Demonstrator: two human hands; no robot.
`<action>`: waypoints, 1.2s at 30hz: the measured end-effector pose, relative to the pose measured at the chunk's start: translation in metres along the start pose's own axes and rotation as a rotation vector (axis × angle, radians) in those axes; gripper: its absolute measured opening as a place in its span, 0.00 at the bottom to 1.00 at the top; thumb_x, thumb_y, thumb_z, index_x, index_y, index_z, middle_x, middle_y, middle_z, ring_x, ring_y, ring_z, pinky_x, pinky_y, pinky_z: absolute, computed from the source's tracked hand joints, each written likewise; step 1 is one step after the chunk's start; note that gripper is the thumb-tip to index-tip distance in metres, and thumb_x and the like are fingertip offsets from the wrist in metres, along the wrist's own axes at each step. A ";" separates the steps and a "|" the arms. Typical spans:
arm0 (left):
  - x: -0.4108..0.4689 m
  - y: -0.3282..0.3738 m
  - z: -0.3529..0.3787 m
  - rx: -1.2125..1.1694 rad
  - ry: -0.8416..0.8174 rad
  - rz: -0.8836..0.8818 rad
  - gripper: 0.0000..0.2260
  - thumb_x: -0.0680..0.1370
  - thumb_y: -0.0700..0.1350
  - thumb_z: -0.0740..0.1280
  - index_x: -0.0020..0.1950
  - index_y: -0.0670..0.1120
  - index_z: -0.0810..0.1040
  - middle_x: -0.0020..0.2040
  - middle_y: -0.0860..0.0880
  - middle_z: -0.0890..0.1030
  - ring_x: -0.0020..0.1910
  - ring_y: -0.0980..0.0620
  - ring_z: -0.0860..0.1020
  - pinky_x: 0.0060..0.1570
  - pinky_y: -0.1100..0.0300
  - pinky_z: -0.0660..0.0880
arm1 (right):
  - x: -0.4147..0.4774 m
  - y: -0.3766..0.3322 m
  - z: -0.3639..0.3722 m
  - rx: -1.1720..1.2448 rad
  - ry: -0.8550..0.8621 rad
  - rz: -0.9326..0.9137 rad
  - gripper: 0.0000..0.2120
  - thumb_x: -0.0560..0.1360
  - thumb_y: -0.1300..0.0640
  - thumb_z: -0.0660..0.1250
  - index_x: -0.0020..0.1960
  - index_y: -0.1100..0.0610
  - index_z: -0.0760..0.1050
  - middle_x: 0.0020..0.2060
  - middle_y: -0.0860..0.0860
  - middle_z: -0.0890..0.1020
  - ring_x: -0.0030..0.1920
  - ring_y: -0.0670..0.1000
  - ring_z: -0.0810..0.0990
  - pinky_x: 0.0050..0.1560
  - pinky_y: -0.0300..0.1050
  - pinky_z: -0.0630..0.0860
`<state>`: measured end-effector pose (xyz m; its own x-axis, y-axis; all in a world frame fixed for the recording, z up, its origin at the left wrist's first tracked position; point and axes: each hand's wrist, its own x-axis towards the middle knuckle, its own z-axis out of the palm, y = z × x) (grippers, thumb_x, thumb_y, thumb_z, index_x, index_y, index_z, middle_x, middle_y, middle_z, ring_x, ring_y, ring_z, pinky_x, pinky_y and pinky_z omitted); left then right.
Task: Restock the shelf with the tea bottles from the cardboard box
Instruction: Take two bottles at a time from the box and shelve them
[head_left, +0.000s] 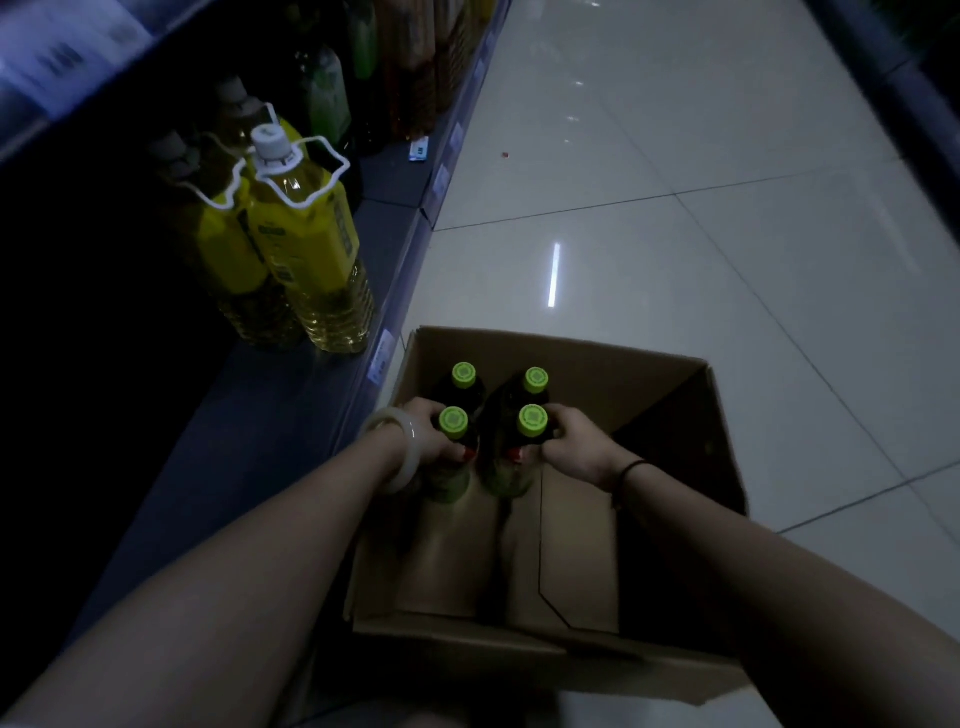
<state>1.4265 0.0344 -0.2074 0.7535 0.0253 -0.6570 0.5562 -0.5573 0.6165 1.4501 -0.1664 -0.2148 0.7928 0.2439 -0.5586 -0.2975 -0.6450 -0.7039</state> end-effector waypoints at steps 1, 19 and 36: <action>-0.011 0.007 -0.004 -0.008 -0.004 0.007 0.25 0.69 0.37 0.75 0.65 0.41 0.75 0.63 0.42 0.78 0.63 0.43 0.75 0.65 0.51 0.71 | -0.010 -0.007 -0.007 0.016 0.010 0.005 0.26 0.67 0.63 0.74 0.64 0.59 0.73 0.57 0.54 0.81 0.60 0.53 0.78 0.62 0.49 0.75; -0.315 0.246 -0.183 -0.169 0.023 0.154 0.07 0.68 0.38 0.76 0.42 0.47 0.82 0.44 0.43 0.83 0.47 0.43 0.81 0.44 0.51 0.80 | -0.274 -0.311 -0.175 0.076 -0.011 -0.119 0.19 0.69 0.61 0.73 0.59 0.61 0.76 0.52 0.55 0.82 0.52 0.54 0.80 0.52 0.48 0.78; -0.593 0.465 -0.394 -0.264 0.238 0.337 0.06 0.72 0.40 0.73 0.39 0.44 0.77 0.36 0.47 0.79 0.36 0.46 0.79 0.23 0.61 0.75 | -0.467 -0.623 -0.318 0.107 0.061 -0.384 0.20 0.71 0.56 0.71 0.61 0.58 0.74 0.54 0.55 0.82 0.57 0.55 0.79 0.54 0.53 0.79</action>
<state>1.3762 0.0874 0.6399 0.9490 0.0855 -0.3033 0.3140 -0.3380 0.8872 1.4344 -0.1092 0.6242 0.8860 0.4072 -0.2216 -0.0250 -0.4355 -0.8999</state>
